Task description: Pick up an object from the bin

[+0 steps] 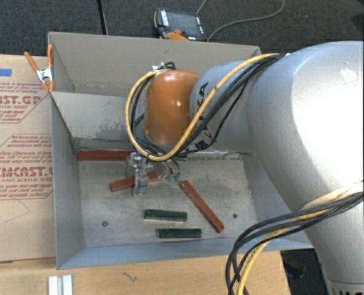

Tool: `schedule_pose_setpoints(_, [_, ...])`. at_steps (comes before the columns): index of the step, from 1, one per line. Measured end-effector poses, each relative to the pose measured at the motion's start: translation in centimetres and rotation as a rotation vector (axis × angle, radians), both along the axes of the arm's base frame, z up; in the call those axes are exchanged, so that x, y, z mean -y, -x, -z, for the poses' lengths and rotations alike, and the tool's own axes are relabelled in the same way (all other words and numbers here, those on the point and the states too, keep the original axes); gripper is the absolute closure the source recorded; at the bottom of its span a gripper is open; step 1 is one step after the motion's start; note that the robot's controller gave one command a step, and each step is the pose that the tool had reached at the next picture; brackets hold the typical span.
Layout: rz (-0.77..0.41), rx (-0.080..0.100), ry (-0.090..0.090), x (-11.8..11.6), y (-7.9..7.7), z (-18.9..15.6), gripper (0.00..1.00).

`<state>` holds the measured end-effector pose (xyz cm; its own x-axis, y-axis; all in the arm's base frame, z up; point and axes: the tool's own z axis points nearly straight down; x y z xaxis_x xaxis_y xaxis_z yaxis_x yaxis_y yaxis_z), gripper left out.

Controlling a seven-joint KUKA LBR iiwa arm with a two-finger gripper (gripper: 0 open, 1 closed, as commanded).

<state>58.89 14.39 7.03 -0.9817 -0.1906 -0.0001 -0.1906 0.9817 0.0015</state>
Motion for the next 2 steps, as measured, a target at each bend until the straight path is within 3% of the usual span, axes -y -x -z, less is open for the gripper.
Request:
schedule_pose_setpoints(1, [0.030,0.010,-0.001,2.7,1.5,-12.0,1.00])
schedule_pose_setpoints(2, [0.010,0.013,0.001,9.1,1.7,-28.5,1.00])
